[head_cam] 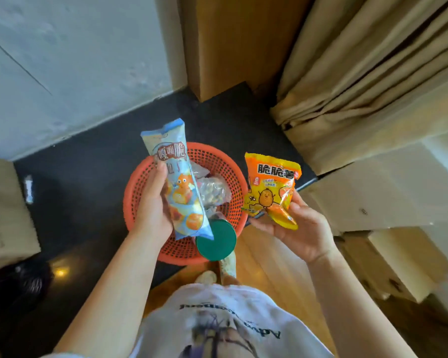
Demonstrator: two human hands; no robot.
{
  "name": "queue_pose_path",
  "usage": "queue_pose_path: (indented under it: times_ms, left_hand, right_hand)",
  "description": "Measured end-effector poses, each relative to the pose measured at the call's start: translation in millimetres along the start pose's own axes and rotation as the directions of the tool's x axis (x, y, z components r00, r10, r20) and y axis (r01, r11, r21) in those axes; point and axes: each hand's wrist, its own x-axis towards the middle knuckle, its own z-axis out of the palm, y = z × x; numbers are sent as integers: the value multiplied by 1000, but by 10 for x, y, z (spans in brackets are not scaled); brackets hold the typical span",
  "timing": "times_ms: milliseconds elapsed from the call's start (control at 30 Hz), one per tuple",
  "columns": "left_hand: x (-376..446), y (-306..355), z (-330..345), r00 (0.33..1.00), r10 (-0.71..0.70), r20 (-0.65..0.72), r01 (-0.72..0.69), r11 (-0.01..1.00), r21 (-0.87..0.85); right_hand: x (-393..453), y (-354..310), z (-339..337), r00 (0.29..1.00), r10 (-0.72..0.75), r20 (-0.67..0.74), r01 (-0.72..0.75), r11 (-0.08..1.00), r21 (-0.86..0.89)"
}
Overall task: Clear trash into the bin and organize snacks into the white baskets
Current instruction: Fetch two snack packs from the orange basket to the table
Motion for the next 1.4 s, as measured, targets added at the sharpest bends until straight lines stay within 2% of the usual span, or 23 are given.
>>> queue_pose_path:
  times_ms: [67, 200, 300, 400, 500, 567, 700, 833, 967, 1133, 1300, 1400]
  left_hand:
    - [-107, -36, 87, 997, 0, 71, -5, 997, 74]
    - [-334, -229, 292, 966, -170, 192, 117, 959, 259]
    - [-522, -445, 463, 871, -389, 301, 244, 873, 422]
    - [-696, -641, 634, 787, -486, 381, 244, 812, 531]
    - [-917, -847, 797, 718, -570, 399, 219, 729, 649]
    - [-1110, -1032, 859, 659, -628, 413, 179, 665, 725]
    - [-1617, -1459, 941, 499, -757, 422, 111, 539, 835]
    - [-2342, -1962, 919, 350, -868, 352, 13, 380, 925]
    - [-3211, -2495, 699, 261, -934, 243, -101, 224, 969]
    - [-4383, -3108, 162, 202, -972, 118, -241, 67, 968]
    - [-5422, -3581, -383, 154, -987, 49, -469, -29, 883]
    - [-5897, -3815, -614, 101, -994, 40, -564, -24, 825]
  right_hand:
    - [-237, 135, 70, 997, -68, -45, 71, 996, 53]
    - [-603, 456, 148, 971, -166, -171, 176, 983, 46]
    - [-839, 671, 191, 937, -229, -264, 243, 970, 22]
    - [-1173, 854, 195, 868, -306, -391, 356, 932, 61]
    - [-1611, 1070, 196, 747, -371, -551, 435, 900, -16]
    - [-1959, 1269, 209, 640, -381, -667, 465, 883, -57]
    - [-2730, 1835, 265, 419, -389, -821, 580, 810, -88]
    - [-3497, 2599, 431, 184, -359, -915, 692, 708, -139]
    - [-4182, 3474, 665, -21, -299, -954, 790, 579, -199]
    - [-4892, 4605, 1025, -230, -161, -960, 897, 348, -273]
    - [-5383, 5544, 1352, -381, 12, -924, 915, 145, -376]
    - [-5586, 5962, 1493, -441, 81, -894, 898, 43, -439]
